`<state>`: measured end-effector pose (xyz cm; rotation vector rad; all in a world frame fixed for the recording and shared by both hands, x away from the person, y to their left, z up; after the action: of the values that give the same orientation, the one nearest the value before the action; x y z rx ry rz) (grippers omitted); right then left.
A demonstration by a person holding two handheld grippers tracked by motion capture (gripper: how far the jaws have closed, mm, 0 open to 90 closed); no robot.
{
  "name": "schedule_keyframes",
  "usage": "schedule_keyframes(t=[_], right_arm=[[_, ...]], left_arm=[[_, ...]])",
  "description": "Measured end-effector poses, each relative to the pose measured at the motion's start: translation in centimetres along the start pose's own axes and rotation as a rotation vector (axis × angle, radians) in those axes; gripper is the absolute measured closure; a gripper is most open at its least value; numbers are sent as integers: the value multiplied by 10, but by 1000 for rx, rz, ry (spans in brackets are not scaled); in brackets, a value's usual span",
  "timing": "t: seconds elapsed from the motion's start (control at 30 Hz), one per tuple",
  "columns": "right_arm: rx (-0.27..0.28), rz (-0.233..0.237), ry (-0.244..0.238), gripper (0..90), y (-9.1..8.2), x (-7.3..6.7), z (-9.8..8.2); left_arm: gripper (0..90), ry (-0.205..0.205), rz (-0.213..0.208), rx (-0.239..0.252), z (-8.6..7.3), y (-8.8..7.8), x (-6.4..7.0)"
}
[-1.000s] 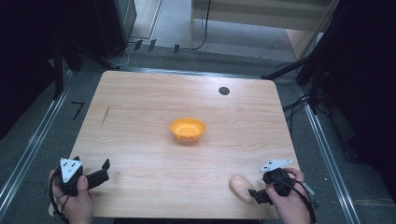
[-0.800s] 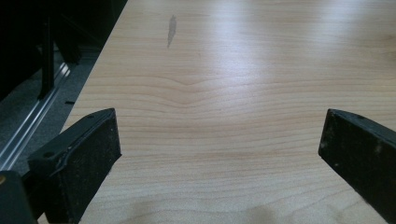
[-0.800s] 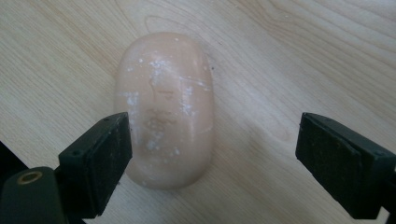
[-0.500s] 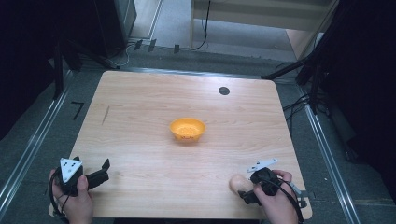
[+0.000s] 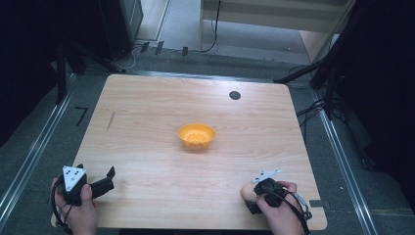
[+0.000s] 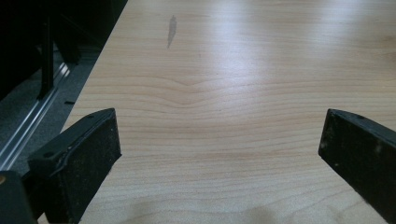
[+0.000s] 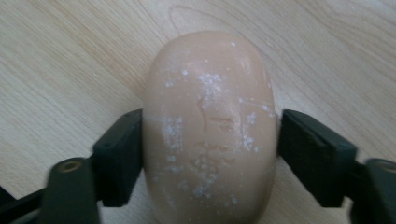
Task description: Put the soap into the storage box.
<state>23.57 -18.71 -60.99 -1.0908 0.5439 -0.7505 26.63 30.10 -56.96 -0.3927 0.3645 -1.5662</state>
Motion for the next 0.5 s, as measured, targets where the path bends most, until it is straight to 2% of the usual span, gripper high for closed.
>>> schedule_keyframes(t=[0.07, 0.33, 0.5], right_arm=[[5, -7, -7, 329, -1, 1, 1], [5, -17, -53, 334, -2, 4, 1], [12, 3, -78, 335, -4, 4, 5]], left_arm=[[0, 0, -1, 1, 0, -1, 0], [0, 1, 0, 3, 0, -1, 0], [0, 1, -4, -3, 0, 0, 0]])
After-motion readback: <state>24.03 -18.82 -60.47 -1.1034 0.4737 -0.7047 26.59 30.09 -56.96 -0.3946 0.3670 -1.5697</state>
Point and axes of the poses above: each handheld gripper's, and its own axes: y roughly forward along the jaws, z roughly out of its top, x roughly to its right, the point moved 10 cm from there along y, roughly forward along the jaws
